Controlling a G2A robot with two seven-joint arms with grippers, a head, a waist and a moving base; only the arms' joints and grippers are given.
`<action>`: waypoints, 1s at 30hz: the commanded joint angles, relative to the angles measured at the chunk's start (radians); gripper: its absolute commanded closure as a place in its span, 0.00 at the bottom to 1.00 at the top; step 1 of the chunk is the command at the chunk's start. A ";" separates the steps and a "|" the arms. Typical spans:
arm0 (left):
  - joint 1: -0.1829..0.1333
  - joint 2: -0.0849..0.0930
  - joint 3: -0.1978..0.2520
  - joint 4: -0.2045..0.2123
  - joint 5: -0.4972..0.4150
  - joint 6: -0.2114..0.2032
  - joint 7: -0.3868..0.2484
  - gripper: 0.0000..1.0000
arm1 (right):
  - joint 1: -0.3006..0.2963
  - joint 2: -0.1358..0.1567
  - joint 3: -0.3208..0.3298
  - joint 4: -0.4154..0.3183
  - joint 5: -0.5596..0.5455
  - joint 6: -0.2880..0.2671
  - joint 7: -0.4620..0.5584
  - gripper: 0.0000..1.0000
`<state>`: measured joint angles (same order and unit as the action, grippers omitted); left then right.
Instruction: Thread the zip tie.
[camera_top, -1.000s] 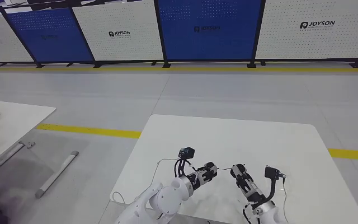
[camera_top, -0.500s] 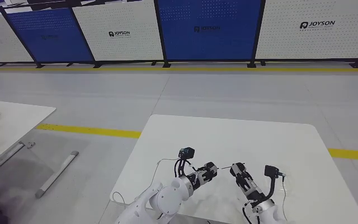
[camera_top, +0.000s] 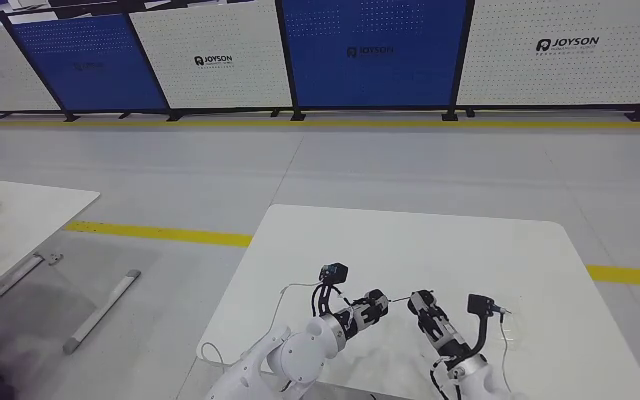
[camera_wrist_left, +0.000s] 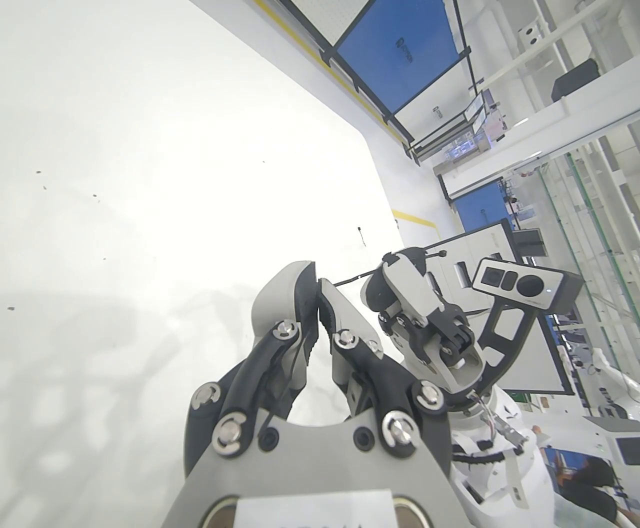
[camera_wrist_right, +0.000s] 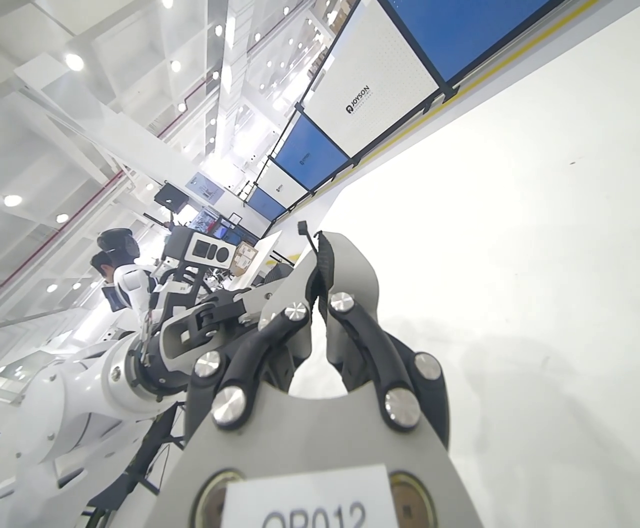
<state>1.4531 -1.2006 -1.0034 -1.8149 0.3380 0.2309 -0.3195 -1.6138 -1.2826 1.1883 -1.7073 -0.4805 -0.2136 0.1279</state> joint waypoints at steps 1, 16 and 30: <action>0.000 0.000 0.000 0.000 0.000 0.000 0.000 1.00 | 0.002 0.000 -0.002 0.001 0.000 0.002 0.002 1.00; 0.000 0.000 0.000 0.000 0.000 0.000 0.000 1.00 | 0.009 0.000 -0.010 -0.001 -0.011 0.016 0.006 1.00; 0.000 0.000 0.000 0.000 0.000 0.000 0.000 1.00 | 0.008 0.001 -0.011 -0.010 -0.022 0.034 0.005 1.00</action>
<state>1.4531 -1.2006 -1.0034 -1.8149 0.3380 0.2309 -0.3195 -1.6050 -1.2818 1.1770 -1.7165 -0.5027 -0.1802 0.1345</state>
